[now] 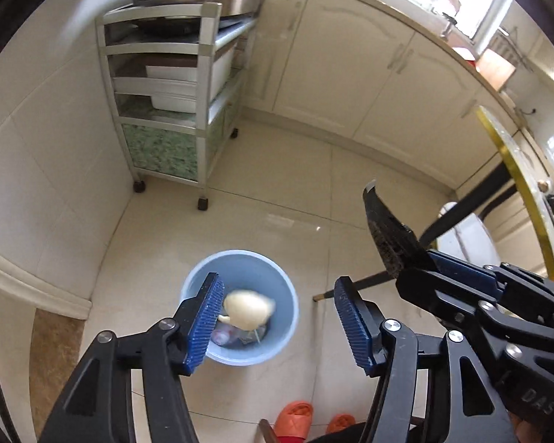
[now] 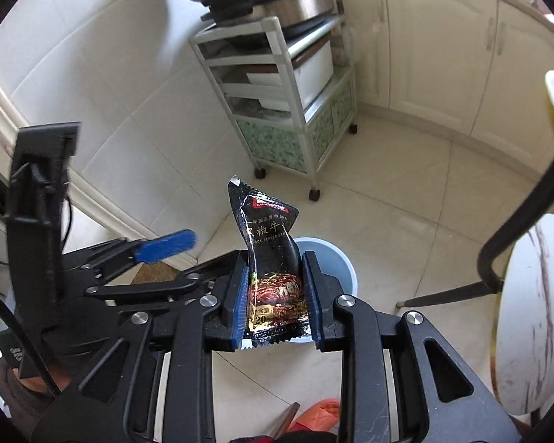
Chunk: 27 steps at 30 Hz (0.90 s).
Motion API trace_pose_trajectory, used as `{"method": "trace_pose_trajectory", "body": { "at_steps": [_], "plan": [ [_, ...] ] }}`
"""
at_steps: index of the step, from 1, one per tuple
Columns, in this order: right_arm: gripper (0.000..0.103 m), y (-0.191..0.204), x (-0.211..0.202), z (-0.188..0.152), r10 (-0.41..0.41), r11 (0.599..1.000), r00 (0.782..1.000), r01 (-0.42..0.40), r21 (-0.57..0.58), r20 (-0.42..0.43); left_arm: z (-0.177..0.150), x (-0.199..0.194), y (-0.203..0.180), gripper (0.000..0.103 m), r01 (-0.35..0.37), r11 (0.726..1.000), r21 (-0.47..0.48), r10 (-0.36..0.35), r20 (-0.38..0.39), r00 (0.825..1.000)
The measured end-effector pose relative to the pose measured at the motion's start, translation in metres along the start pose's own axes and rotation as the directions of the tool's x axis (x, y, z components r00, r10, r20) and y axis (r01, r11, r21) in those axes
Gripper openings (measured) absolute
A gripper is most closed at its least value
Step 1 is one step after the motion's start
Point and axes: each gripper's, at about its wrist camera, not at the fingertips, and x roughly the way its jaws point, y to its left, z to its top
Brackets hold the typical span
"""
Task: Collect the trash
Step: 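Carry the bread and wrapper to the blue bin and open both grippers, then return both tools to the table toward the remaining trash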
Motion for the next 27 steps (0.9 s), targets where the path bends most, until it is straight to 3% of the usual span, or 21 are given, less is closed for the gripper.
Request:
{"method": "trace_pose_trajectory", "body": {
  "at_steps": [4, 7, 9, 14, 17, 20, 27],
  "plan": [
    [0.026, 0.003, 0.015, 0.004, 0.029, 1.000, 1.000, -0.028, 0.004, -0.011, 0.003, -0.011, 0.003, 0.059, -0.049, 0.998, -0.034, 0.050, 0.008, 0.999],
    [0.034, 0.009, 0.013, 0.004, 0.030, 0.999, 0.999, -0.030, -0.013, 0.025, 0.007, -0.022, -0.002, 0.059, -0.092, 0.994, -0.055, 0.093, 0.024, 0.995],
    [0.047, 0.013, 0.008, 0.005, 0.042, 0.999, 0.998, -0.041, -0.020, 0.046, 0.008, -0.033, -0.010, 0.059, -0.105, 0.992, -0.063, 0.108, 0.043, 0.993],
    [0.052, 0.014, -0.020, 0.008, 0.051, 0.999, 0.993, -0.051, -0.002, 0.105, 0.014, -0.057, -0.037, 0.063, -0.101, 0.992, -0.075, 0.108, 0.098, 0.989],
    [0.054, 0.013, -0.047, 0.008, 0.029, 1.000, 0.989, -0.030, 0.008, 0.146, 0.005, -0.080, -0.053, 0.063, -0.097, 0.994, -0.055, 0.103, 0.137, 0.985],
    [0.063, 0.009, -0.082, 0.005, 0.005, 1.000, 0.979, -0.010, 0.022, 0.203, -0.003, -0.103, -0.068, 0.067, -0.083, 0.996, -0.024, 0.086, 0.189, 0.978],
    [0.080, -0.019, -0.185, -0.017, -0.121, 0.991, 0.923, 0.095, 0.089, 0.364, -0.025, -0.157, -0.161, 0.086, -0.049, 0.988, 0.147, -0.003, 0.329, 0.944]
  ]
}}
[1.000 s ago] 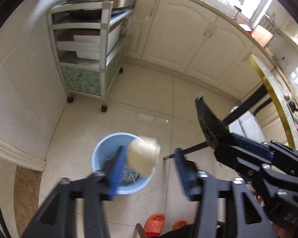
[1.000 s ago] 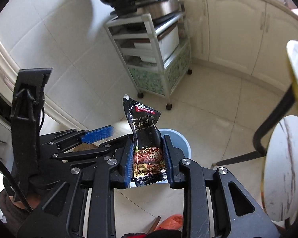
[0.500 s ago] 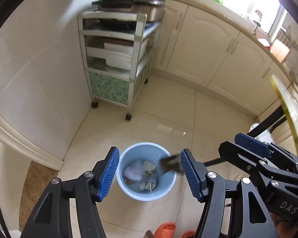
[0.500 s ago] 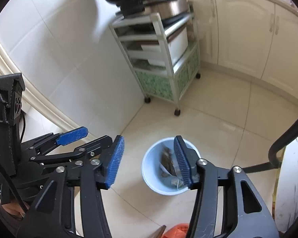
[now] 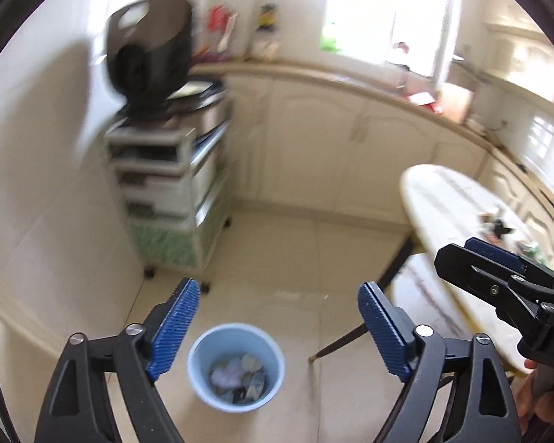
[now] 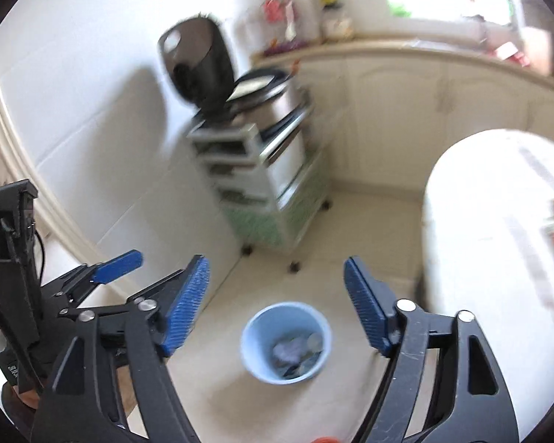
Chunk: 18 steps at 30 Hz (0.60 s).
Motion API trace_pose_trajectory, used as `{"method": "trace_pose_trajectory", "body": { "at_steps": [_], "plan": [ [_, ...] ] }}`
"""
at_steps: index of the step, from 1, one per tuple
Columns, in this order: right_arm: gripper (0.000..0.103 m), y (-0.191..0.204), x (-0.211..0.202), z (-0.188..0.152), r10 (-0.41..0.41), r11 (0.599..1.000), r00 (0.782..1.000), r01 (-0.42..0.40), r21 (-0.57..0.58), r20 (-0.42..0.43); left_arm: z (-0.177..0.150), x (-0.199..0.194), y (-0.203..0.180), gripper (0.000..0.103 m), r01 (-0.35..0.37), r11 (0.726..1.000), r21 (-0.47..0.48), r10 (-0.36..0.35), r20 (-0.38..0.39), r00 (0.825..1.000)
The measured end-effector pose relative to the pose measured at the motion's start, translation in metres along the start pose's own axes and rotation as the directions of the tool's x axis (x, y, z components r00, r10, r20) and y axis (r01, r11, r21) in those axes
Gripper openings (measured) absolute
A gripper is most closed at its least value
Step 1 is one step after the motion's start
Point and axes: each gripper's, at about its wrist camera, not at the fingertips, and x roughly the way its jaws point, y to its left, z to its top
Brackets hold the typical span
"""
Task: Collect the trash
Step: 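Return both tools to the table toward the remaining trash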
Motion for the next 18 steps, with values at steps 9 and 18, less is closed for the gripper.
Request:
{"method": "trace_pose_trajectory", "body": {
  "at_steps": [9, 18],
  "plan": [
    [0.090, -0.112, -0.128, -0.005, -0.225, 0.969, 0.965, 0.208, 0.131, 0.132, 0.016, 0.003, -0.148, 0.098, 0.152, 0.976, 0.157, -0.156, 0.013, 0.988],
    [0.093, -0.240, -0.211, -0.039, -0.438, 0.867, 0.893, 0.388, 0.313, 0.105, 0.026, 0.070, -0.292, 0.099, 0.214, 0.929, 0.302, -0.186, -0.119, 0.975]
  ]
}}
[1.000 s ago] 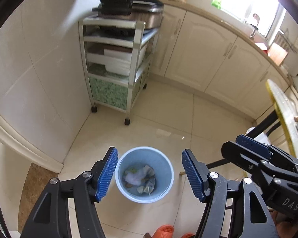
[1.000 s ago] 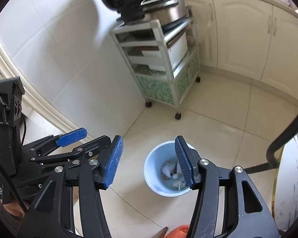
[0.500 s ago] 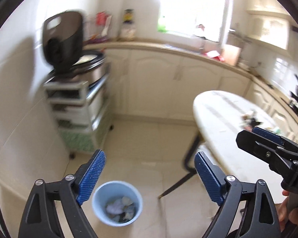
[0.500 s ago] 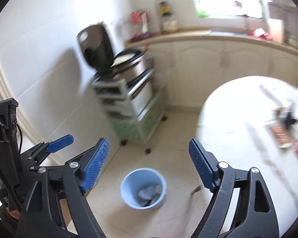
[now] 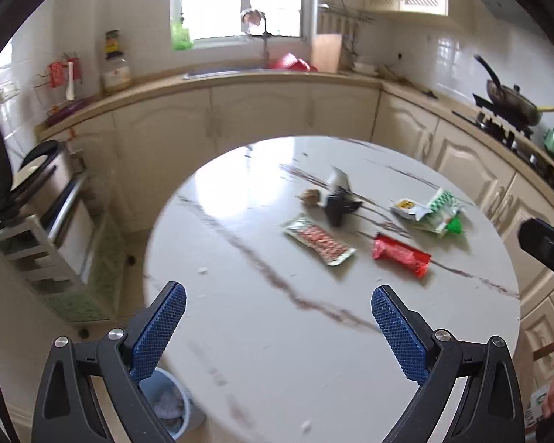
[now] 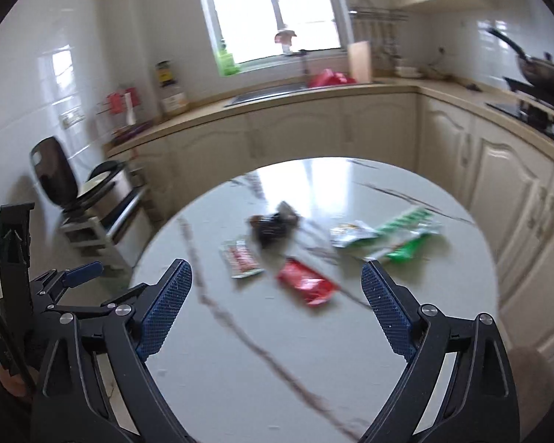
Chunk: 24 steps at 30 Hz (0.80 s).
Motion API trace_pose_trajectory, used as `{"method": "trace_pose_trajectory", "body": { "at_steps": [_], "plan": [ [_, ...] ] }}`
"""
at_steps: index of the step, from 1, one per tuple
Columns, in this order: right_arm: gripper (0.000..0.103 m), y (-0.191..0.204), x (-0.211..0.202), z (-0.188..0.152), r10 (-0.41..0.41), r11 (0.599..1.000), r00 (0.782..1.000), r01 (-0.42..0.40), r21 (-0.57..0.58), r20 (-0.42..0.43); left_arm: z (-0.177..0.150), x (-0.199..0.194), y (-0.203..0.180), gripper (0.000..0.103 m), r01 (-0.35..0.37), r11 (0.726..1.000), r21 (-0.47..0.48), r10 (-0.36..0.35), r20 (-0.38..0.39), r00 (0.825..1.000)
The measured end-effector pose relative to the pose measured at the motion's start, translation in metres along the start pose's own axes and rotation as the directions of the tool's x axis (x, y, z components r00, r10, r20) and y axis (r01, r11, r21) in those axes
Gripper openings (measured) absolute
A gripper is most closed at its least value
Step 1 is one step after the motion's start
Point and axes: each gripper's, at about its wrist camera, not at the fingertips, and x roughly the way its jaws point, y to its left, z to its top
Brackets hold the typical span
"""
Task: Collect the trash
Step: 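Return both tools to the table toward the remaining trash, then grasp the ketchup packet with the left gripper while the right grasps the yellow-label wrapper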
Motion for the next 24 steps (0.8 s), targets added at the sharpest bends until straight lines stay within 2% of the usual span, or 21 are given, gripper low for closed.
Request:
{"method": "trace_pose_trajectory", "body": {
  "at_steps": [3, 7, 12, 14, 16, 18, 21, 24],
  "plan": [
    [0.093, -0.039, 0.005, 0.000, -0.046, 0.998, 0.999, 0.047, 0.045, -0.013, 0.016, 0.032, -0.024, 0.099, 0.012, 1.000, 0.007, -0.011, -0.059, 0.998],
    [0.093, -0.078, 0.018, -0.001, -0.091, 0.991, 0.995, 0.096, 0.095, -0.048, 0.044, 0.079, -0.037, 0.099, -0.027, 0.999, 0.039, 0.032, -0.116, 0.993],
    [0.093, -0.111, 0.031, -0.006, -0.107, 0.986, 0.991, 0.116, 0.122, -0.077, 0.069, 0.140, -0.018, 0.097, -0.058, 0.998, 0.012, 0.060, -0.175, 0.983],
    [0.093, -0.120, 0.037, -0.007, -0.111, 0.984, 0.990, 0.121, 0.127, -0.084, 0.073, 0.166, -0.006, 0.091, -0.059, 0.998, -0.014, 0.055, -0.211, 0.976],
    [0.093, -0.125, 0.043, -0.006, -0.111, 0.983, 0.990, 0.122, 0.133, -0.087, 0.077, 0.179, 0.001, 0.085, -0.039, 0.998, -0.057, 0.024, -0.238, 0.971],
    [0.093, -0.128, 0.051, -0.003, -0.110, 0.982, 0.989, 0.123, 0.142, -0.097, 0.079, 0.191, 0.006, 0.081, -0.029, 0.998, -0.061, 0.013, -0.251, 0.968],
    [0.093, -0.131, 0.064, 0.004, -0.107, 0.979, 0.987, 0.126, 0.162, -0.117, 0.083, 0.197, 0.008, 0.070, -0.031, 0.999, -0.022, 0.026, -0.225, 0.974],
    [0.093, -0.130, 0.080, 0.011, -0.107, 0.976, 0.985, 0.130, 0.175, -0.135, 0.083, 0.199, 0.014, 0.057, 0.000, 1.000, 0.008, 0.001, -0.197, 0.980]
  ]
}}
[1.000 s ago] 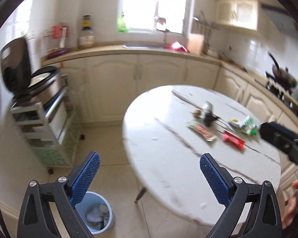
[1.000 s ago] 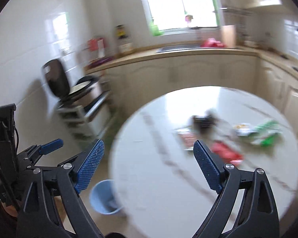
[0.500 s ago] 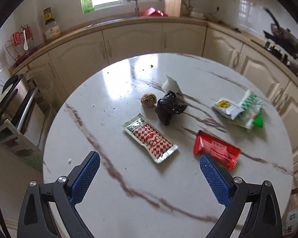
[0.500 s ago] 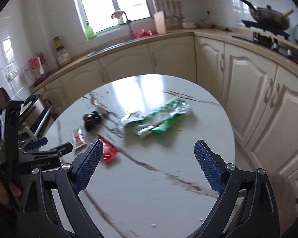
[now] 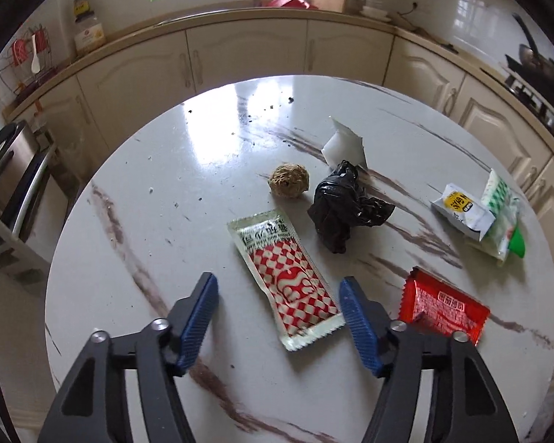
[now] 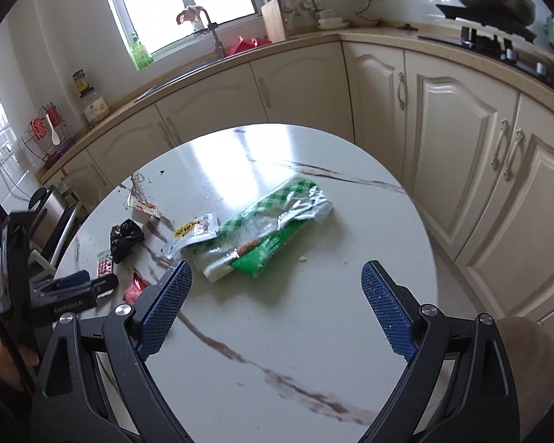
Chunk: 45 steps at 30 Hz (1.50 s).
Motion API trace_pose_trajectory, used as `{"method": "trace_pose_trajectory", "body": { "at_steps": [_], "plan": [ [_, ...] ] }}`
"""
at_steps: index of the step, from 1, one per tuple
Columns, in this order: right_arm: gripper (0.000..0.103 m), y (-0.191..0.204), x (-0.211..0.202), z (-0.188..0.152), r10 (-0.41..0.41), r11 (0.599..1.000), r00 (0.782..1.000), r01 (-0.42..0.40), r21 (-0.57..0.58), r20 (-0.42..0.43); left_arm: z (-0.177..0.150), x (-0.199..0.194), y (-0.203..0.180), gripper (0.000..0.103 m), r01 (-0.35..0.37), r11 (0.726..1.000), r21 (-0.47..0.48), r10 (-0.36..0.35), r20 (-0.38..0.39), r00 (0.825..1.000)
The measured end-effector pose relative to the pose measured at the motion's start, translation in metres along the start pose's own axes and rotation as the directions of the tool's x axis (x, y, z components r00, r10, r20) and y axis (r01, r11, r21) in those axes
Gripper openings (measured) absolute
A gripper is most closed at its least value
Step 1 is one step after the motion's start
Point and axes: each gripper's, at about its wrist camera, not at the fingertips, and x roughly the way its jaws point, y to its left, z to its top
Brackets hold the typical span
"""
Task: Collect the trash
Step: 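Grasp the ketchup packet with the left gripper while the right grasps the yellow-label wrapper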
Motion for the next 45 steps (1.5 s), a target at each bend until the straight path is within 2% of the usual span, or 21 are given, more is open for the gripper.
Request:
{"method": "trace_pose_trajectory", "body": {
  "at_steps": [2, 4, 6, 10, 13, 14, 16, 18, 19, 25, 26, 29, 30, 31, 36, 40, 43, 45],
  "plan": [
    [0.093, 0.005, 0.011, 0.005, -0.003, 1.000, 1.000, 0.003, 0.007, -0.019, -0.003, 0.001, 0.004, 0.042, 0.012, 1.000, 0.016, -0.012, 0.016, 1.000],
    [0.093, 0.013, 0.021, 0.009, -0.003, 1.000, 0.999, 0.003, 0.004, -0.035, -0.008, -0.001, 0.008, 0.033, 0.032, 0.999, 0.037, -0.033, 0.025, 0.999],
    [0.093, 0.025, 0.024, 0.011, 0.007, 0.999, 0.999, -0.009, -0.035, -0.038, -0.013, -0.002, 0.013, 0.033, 0.045, 0.998, 0.049, -0.046, 0.028, 0.999],
    [0.092, 0.066, 0.030, 0.013, 0.033, 0.980, 0.999, -0.038, -0.195, -0.029, -0.022, -0.010, 0.027, 0.027, 0.068, 0.996, 0.055, -0.070, 0.035, 0.997],
    [0.092, 0.097, 0.048, 0.014, 0.019, 0.942, 0.998, -0.037, -0.332, -0.056, -0.030, -0.023, 0.036, 0.014, 0.085, 0.996, 0.042, -0.086, 0.041, 0.995],
    [0.090, 0.106, 0.055, 0.014, 0.016, 0.928, 0.998, -0.040, -0.370, -0.067, -0.031, -0.026, 0.039, 0.005, 0.091, 0.995, 0.043, -0.093, 0.043, 0.995],
    [0.080, 0.116, 0.073, 0.014, -0.005, 0.913, 0.993, -0.043, -0.406, -0.118, -0.037, -0.031, 0.047, 0.005, 0.110, 0.993, 0.043, -0.112, 0.032, 0.993],
    [0.064, 0.116, 0.088, 0.014, -0.013, 0.917, 0.984, -0.059, -0.394, -0.178, -0.042, -0.039, 0.051, 0.004, 0.118, 0.992, 0.045, -0.120, 0.032, 0.992],
    [0.062, 0.116, 0.092, 0.014, -0.017, 0.920, 0.982, -0.059, -0.389, -0.189, -0.044, -0.042, 0.053, 0.003, 0.120, 0.992, 0.047, -0.122, 0.032, 0.992],
    [0.054, 0.113, 0.092, 0.010, -0.054, 0.913, 0.981, -0.028, -0.407, -0.189, -0.052, -0.053, 0.062, 0.002, 0.154, 0.988, 0.032, -0.155, 0.039, 0.987],
    [0.045, 0.112, 0.094, 0.011, -0.070, 0.907, 0.980, -0.014, -0.420, -0.184, -0.053, -0.055, 0.062, 0.001, 0.159, 0.987, 0.031, -0.160, 0.041, 0.986],
    [0.037, 0.107, 0.093, 0.012, -0.057, 0.910, 0.982, -0.022, -0.415, -0.178, -0.055, -0.061, 0.061, 0.000, 0.180, 0.983, 0.025, -0.181, 0.045, 0.982],
    [0.027, 0.106, 0.092, 0.013, -0.065, 0.911, 0.983, -0.013, -0.412, -0.174, -0.056, -0.063, 0.061, 0.000, 0.189, 0.982, 0.024, -0.190, 0.047, 0.981],
    [0.024, 0.105, 0.090, 0.014, -0.063, 0.915, 0.984, -0.009, -0.404, -0.165, -0.057, -0.066, 0.061, 0.000, 0.188, 0.982, 0.023, -0.189, 0.051, 0.981],
    [0.020, 0.100, 0.070, 0.011, 0.002, 0.932, 0.990, -0.053, -0.359, -0.140, -0.063, -0.075, 0.057, 0.000, 0.194, 0.981, 0.028, -0.195, 0.053, 0.979],
    [0.019, 0.105, 0.037, 0.004, 0.099, 0.934, 0.989, -0.130, -0.332, -0.109, -0.063, -0.079, 0.061, 0.000, 0.194, 0.981, -0.025, -0.192, 0.062, 0.979],
    [0.019, 0.110, 0.018, -0.004, 0.154, 0.928, 0.983, -0.178, -0.328, -0.097, -0.057, -0.078, 0.055, 0.004, 0.139, 0.989, -0.050, -0.136, 0.059, 0.989],
    [0.019, 0.111, 0.009, -0.010, 0.185, 0.926, 0.978, -0.206, -0.317, -0.095, -0.052, -0.073, 0.047, 0.021, 0.118, 0.992, -0.050, -0.115, 0.044, 0.992]
  ]
}}
